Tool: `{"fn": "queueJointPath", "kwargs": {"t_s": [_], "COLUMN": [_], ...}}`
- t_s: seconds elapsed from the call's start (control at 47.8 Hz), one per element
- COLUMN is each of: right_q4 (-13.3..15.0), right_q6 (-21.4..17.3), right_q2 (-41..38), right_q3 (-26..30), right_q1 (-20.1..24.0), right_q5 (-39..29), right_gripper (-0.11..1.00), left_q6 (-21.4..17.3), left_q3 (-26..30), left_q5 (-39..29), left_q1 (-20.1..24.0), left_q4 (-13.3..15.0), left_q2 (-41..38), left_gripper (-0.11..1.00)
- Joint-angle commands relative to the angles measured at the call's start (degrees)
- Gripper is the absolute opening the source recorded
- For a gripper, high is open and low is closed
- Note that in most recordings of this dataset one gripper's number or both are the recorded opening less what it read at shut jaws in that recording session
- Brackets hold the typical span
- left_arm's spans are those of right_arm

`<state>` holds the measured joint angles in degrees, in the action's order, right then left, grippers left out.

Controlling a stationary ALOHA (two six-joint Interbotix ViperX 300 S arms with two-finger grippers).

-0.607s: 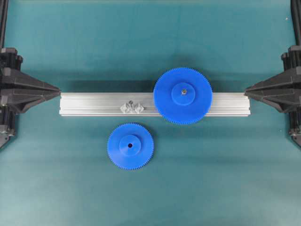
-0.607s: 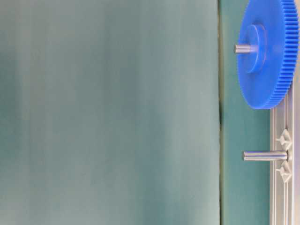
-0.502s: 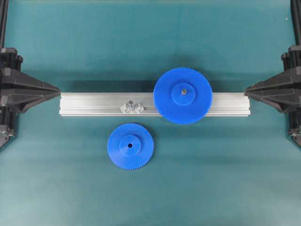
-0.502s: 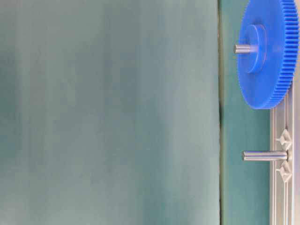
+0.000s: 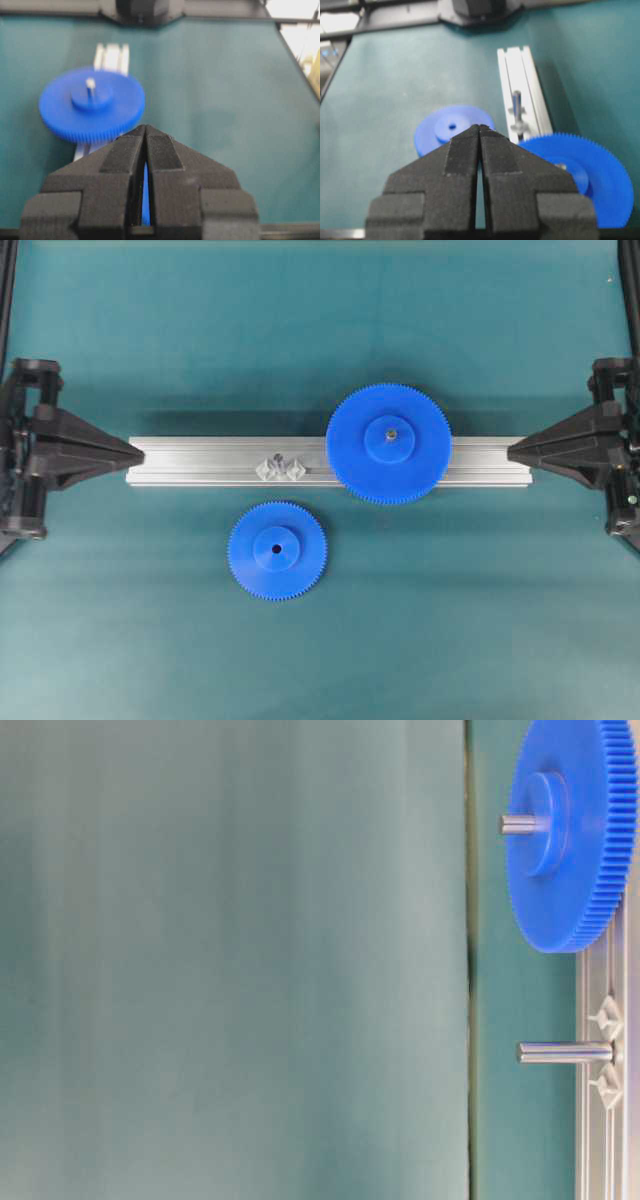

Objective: Insert the small gear onto the shaft.
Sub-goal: 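Move the left gripper from rest toward the small blue gear, then lower the open left gripper over the small blue gear's hub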

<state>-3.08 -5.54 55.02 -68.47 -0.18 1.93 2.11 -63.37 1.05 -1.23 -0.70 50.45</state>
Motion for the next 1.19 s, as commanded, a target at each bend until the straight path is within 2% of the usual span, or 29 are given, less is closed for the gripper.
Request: {"fn": "queueJointPath", "kwargs": {"t_s": [0.0,0.23,0.691,1.172], "right_q4": [0.09,0.62,1.67,1.76], "right_q6": [-0.62,-0.44,-0.09,0.0], "right_q2": [-0.88,-4.75,-16.44,-20.83], "right_q3": [2.02,3.78,5.89,6.5], "right_q1": [-0.97,-2.11,-2.37,-2.81], "right_q5": [-2.2,-7.12,-7.21,-6.06], "right_gripper": [0.04,0.04,0.04,0.04], "left_q6": [-0.09,0.0,0.09,0.26], "left_q3": [3.08,5.1,13.45,20.48], "left_q5": [-2.64,-3.6,-10.46,-14.85], "left_q1": [-0.62,-3.69,-4.57,-5.54], "left_q4": [-0.09,-0.09,-0.09,-0.09], "left_q2": [-2.46,-9.67,-23.2,-34.72], "left_gripper": [-0.01,-0.01,-0.01,-0.01]}}
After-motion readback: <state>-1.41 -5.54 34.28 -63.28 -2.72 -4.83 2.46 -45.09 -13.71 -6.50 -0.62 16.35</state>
